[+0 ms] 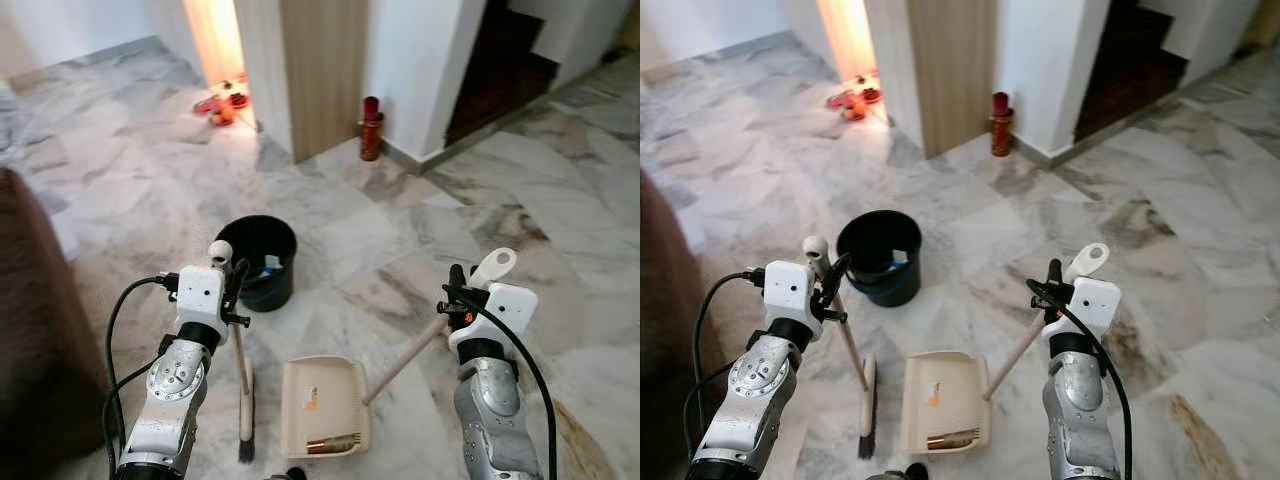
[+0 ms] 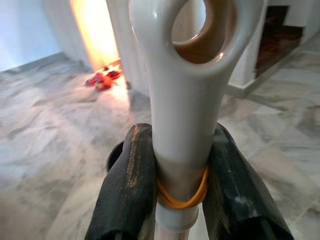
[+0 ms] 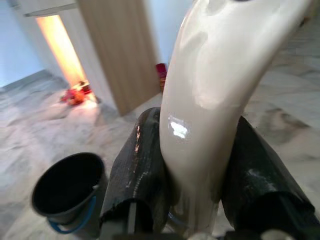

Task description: Sweep floor

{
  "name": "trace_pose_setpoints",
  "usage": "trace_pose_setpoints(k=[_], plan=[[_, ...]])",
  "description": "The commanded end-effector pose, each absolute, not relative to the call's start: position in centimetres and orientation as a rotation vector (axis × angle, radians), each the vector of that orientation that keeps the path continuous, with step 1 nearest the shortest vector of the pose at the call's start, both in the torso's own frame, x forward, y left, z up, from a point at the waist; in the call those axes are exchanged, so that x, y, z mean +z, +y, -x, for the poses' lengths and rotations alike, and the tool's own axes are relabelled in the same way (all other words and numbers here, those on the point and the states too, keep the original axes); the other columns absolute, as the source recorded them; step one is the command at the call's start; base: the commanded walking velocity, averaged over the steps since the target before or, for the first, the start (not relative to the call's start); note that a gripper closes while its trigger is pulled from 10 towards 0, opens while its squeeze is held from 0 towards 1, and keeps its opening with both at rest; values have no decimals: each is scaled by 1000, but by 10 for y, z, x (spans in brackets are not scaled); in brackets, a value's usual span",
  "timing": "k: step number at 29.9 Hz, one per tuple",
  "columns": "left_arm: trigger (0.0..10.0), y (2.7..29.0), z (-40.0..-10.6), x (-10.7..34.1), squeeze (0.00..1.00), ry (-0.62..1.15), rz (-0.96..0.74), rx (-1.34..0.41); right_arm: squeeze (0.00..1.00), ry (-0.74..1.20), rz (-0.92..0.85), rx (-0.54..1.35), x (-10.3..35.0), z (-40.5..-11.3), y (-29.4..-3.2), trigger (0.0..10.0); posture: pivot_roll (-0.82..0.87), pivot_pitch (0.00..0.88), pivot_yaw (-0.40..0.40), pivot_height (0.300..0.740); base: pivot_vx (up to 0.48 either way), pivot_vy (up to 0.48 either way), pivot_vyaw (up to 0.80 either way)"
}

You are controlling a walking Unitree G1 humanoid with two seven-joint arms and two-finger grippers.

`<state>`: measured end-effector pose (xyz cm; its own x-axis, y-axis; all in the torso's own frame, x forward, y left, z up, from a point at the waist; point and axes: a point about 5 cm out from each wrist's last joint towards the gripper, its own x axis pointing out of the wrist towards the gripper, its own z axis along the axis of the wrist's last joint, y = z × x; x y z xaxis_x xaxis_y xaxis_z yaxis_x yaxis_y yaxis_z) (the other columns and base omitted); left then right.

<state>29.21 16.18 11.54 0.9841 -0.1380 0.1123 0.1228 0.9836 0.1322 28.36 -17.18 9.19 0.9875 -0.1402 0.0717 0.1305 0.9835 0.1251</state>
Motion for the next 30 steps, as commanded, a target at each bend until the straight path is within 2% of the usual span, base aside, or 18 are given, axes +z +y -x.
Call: trace_pose_setpoints(k=[1,11,22,30], plan=[[10000,163,-293,119,0,-138,-146,-128,0,-125,-128,-132,100,-285,-171,10000,74,84,49,740,0,0,775],[10000,164,-293,119,0,-127,-148,-118,0,-124,-131,-131,101,-285,-171,10000,76,92,49,740,0,0,754],[10000,165,-294,120,0,-127,-148,-111,0,-115,-140,-137,100,-286,-172,10000,78,98,50,740,0,0,0],[10000,165,-294,120,0,-127,-150,-108,0,-119,-141,-137,101,-286,-173,10000,78,102,49,740,273,0,0]])
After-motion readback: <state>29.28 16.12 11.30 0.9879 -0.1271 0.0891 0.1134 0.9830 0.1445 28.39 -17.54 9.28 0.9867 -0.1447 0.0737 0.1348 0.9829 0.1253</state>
